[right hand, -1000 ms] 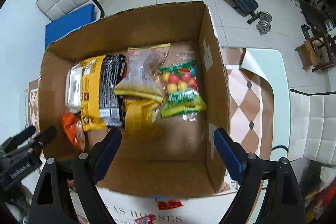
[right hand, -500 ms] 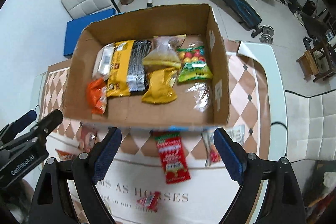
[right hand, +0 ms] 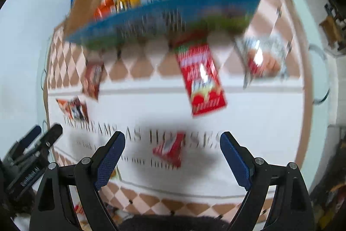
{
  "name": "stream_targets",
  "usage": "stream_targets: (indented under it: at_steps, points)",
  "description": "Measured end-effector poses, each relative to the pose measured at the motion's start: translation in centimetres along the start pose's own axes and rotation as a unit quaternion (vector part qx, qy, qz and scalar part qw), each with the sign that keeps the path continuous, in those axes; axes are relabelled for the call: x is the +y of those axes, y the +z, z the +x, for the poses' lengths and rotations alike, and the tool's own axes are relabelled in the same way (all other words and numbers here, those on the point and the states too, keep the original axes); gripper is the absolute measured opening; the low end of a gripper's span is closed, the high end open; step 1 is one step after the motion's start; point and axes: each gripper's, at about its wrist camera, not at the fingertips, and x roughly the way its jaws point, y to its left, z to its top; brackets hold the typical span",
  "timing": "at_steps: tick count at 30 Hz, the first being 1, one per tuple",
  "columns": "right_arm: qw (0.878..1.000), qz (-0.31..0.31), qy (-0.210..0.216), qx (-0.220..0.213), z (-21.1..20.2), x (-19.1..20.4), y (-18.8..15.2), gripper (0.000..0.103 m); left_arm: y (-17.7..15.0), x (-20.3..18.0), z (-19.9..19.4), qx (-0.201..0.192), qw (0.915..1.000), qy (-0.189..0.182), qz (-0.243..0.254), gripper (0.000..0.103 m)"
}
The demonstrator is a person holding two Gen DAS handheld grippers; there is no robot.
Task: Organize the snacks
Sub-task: 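Grasp the egg pastry with left tool while right tool grasps the small red packet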
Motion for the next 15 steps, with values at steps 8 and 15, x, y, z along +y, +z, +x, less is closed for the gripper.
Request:
stream_targets:
  at_steps: [8, 15]
  points:
    - [0.998, 0.021, 0.011, 0.065, 6.4, -0.4, -2.8, 0.092, -6.7, 4.1, 7.7, 0.119, 0.9893, -0.038, -0.075, 0.086]
    - [0.995, 0.038, 0.019, 0.088, 9.4, -0.1, -2.6, 0.091, -9.0, 4.7, 11.1, 0.157, 0.9784, -0.080, -0.108, 0.086]
